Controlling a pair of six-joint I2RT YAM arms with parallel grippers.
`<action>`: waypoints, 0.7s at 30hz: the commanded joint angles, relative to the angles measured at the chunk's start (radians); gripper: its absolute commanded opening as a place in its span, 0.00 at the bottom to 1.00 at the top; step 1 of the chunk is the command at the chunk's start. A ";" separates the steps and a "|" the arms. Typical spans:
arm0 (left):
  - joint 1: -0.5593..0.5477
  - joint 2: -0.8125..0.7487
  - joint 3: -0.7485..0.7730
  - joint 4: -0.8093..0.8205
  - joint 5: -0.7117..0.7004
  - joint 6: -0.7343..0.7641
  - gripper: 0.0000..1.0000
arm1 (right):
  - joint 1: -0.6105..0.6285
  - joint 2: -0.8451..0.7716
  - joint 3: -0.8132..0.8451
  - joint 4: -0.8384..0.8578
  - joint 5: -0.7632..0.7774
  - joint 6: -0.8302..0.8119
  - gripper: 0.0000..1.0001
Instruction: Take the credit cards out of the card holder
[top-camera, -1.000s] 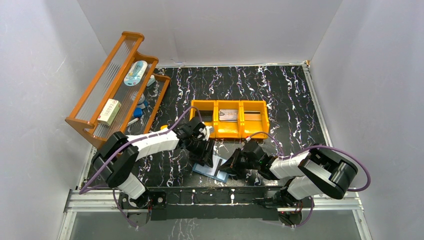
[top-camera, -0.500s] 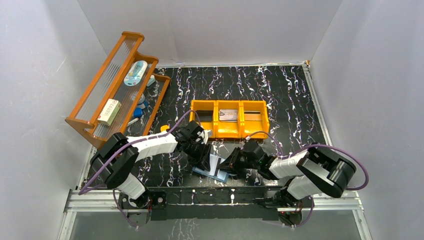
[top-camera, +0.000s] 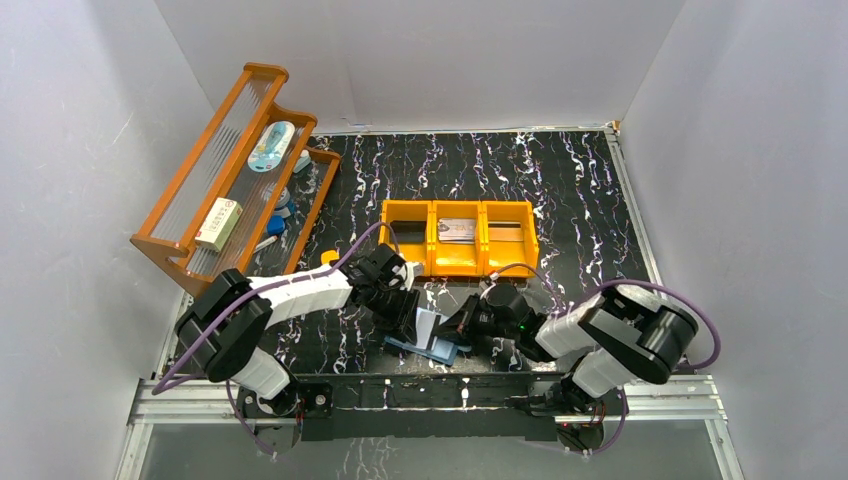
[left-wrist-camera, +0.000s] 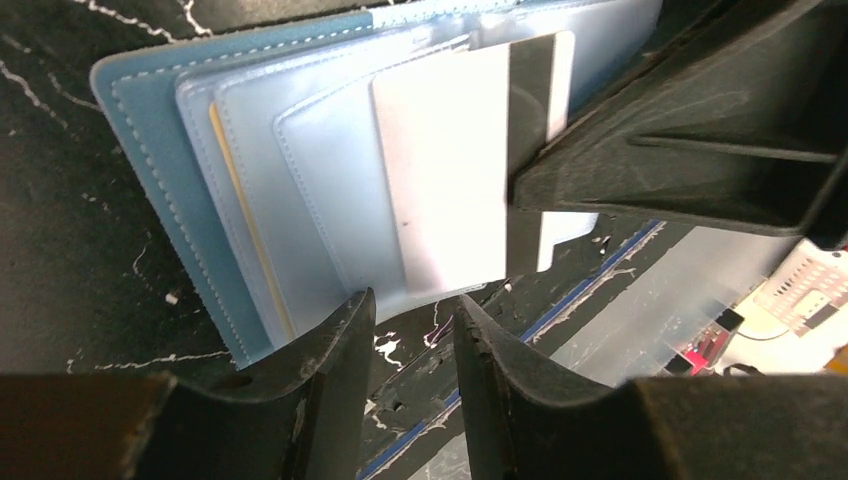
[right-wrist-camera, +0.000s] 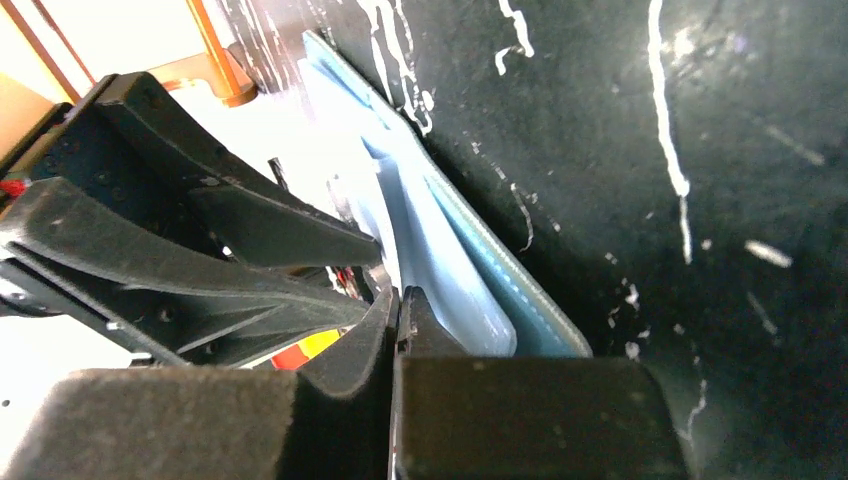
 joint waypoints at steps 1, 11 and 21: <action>-0.005 -0.038 -0.042 -0.118 -0.137 0.040 0.35 | -0.001 -0.076 -0.029 -0.119 0.070 -0.029 0.00; -0.006 -0.100 0.083 -0.117 -0.127 0.023 0.44 | -0.003 -0.169 -0.030 -0.253 0.104 -0.068 0.00; -0.011 0.007 0.129 -0.016 0.060 0.002 0.47 | -0.003 -0.143 -0.025 -0.226 0.082 -0.068 0.03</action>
